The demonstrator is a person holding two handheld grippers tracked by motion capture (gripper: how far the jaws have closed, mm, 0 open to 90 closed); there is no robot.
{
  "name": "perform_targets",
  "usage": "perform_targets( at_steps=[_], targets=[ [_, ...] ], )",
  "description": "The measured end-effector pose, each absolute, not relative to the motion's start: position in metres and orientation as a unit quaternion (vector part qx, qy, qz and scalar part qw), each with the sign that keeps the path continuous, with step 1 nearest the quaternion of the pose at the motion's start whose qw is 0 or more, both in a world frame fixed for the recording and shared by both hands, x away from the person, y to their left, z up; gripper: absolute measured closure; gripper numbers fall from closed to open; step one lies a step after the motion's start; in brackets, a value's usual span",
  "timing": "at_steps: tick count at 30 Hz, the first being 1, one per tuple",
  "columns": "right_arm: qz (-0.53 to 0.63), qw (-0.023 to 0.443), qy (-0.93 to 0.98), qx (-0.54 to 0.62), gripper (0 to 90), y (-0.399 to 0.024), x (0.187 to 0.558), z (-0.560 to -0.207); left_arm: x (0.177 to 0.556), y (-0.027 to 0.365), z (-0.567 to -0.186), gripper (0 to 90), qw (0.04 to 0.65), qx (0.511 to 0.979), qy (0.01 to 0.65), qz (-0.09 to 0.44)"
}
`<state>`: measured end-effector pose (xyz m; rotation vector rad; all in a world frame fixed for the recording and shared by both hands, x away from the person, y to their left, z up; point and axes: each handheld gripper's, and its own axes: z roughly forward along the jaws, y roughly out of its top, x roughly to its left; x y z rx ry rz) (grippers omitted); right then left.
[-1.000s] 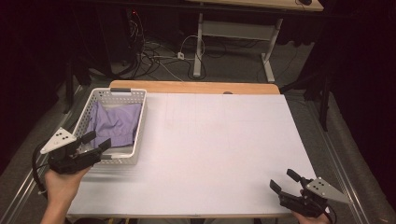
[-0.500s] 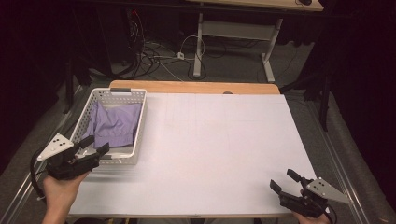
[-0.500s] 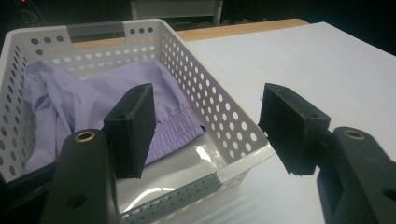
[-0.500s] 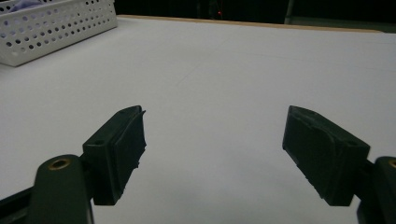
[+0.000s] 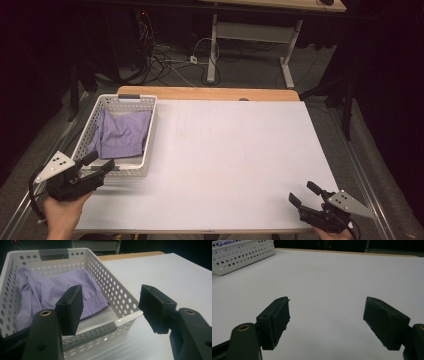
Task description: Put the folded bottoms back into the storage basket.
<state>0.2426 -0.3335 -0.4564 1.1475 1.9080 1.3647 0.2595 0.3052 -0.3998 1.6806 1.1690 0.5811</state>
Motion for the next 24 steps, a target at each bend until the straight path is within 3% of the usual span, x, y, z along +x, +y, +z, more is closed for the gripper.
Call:
perform_targets(
  at_steps=[24],
  targets=[
    [0.506,0.262,0.704,0.424,22.2,-0.334,0.242,-0.456,0.253,0.302,-0.434,34.8,0.476,0.697,0.486,0.227]
  ],
)
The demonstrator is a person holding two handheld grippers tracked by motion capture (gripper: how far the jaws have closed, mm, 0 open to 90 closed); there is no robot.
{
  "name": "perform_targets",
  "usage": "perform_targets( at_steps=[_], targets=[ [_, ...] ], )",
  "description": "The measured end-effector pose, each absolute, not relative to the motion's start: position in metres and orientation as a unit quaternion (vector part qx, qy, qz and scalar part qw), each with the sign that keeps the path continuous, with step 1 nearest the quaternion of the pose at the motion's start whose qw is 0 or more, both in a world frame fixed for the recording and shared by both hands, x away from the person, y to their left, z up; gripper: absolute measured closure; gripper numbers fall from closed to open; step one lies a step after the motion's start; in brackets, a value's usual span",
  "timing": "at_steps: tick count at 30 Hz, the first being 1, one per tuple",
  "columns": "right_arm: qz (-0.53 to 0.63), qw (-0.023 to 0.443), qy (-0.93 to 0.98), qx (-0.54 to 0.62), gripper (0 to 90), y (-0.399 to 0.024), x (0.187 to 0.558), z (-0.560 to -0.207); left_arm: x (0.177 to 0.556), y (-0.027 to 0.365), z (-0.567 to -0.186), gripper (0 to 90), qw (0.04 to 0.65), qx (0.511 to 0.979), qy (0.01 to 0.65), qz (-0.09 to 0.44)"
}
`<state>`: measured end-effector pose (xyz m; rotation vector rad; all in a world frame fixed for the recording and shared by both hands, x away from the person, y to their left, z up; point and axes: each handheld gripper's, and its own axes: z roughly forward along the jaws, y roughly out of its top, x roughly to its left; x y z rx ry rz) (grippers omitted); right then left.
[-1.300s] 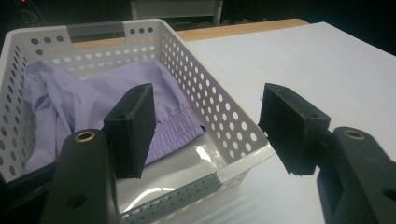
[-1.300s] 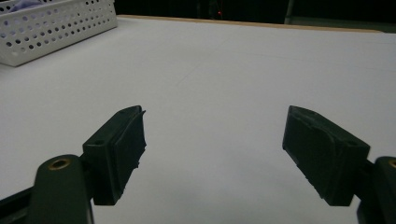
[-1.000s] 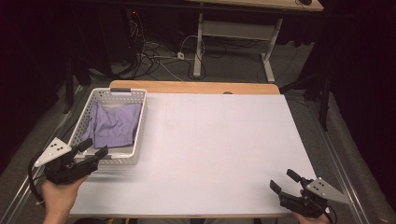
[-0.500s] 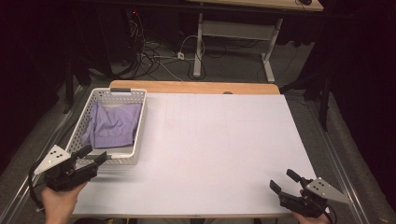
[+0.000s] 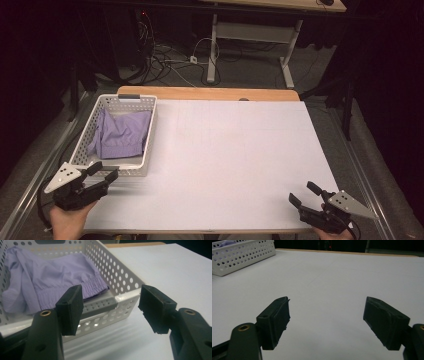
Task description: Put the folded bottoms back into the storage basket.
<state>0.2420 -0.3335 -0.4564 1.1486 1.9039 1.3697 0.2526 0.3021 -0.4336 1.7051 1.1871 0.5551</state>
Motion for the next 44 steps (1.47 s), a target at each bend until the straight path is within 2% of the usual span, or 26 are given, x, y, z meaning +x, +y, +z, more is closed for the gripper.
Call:
perform_targets(
  at_steps=[16,44],
  targets=[
    [0.503,0.262,0.707,0.423,22.3,-0.332,0.241,-0.456,0.242,0.303,-0.453,34.8,0.482,0.684,0.498,0.228],
    [0.507,0.252,0.706,0.425,22.2,-0.332,0.244,-0.457,0.239,0.303,-0.454,34.9,0.482,0.681,0.502,0.230]
  ],
)
